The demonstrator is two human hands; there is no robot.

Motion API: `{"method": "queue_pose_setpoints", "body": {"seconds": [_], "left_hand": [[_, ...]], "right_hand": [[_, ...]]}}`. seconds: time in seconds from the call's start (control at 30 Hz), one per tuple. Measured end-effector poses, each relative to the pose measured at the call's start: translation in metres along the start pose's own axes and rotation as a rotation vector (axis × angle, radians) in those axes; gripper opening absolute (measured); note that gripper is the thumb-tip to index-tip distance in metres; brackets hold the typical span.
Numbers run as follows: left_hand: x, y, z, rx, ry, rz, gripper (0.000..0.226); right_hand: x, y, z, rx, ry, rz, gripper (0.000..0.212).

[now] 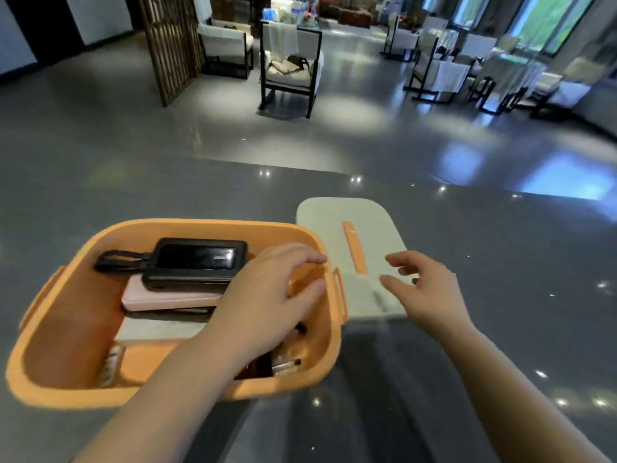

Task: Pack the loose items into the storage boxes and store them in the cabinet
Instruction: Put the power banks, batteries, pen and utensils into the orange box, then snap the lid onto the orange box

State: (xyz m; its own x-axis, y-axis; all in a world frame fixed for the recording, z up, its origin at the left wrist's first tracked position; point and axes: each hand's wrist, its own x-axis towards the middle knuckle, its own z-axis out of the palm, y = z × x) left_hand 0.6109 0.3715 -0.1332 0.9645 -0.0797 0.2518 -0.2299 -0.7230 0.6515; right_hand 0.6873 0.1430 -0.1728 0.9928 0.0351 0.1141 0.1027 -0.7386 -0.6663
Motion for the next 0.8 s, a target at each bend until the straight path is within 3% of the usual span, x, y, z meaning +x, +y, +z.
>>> {"method": "queue_pose_setpoints", "body": {"seconds": [0.13, 0.4, 0.53, 0.67, 0.8], "left_hand": [[0.011, 0.022, 0.032, 0.009, -0.027, -0.004, 0.028], [0.01, 0.022, 0.041, 0.074, -0.025, -0.032, 0.031], [0.009, 0.015, 0.039, 0.065, -0.008, -0.067, 0.03], [0.012, 0.015, 0.038, 0.072, 0.005, -0.077, 0.029], [0.006, 0.02, 0.029, -0.02, 0.105, -0.099, 0.024]], "right_hand": [[0.034, 0.036, 0.017, -0.137, -0.106, 0.064, 0.033], [0.118, 0.036, 0.067, -0.44, -0.182, 0.117, 0.048], [0.127, 0.04, 0.08, -0.445, -0.198, 0.141, 0.038], [0.125, 0.038, 0.057, -0.511, -0.208, 0.117, 0.033], [0.112, 0.027, -0.013, -0.527, -0.056, -0.033, 0.033]]}}
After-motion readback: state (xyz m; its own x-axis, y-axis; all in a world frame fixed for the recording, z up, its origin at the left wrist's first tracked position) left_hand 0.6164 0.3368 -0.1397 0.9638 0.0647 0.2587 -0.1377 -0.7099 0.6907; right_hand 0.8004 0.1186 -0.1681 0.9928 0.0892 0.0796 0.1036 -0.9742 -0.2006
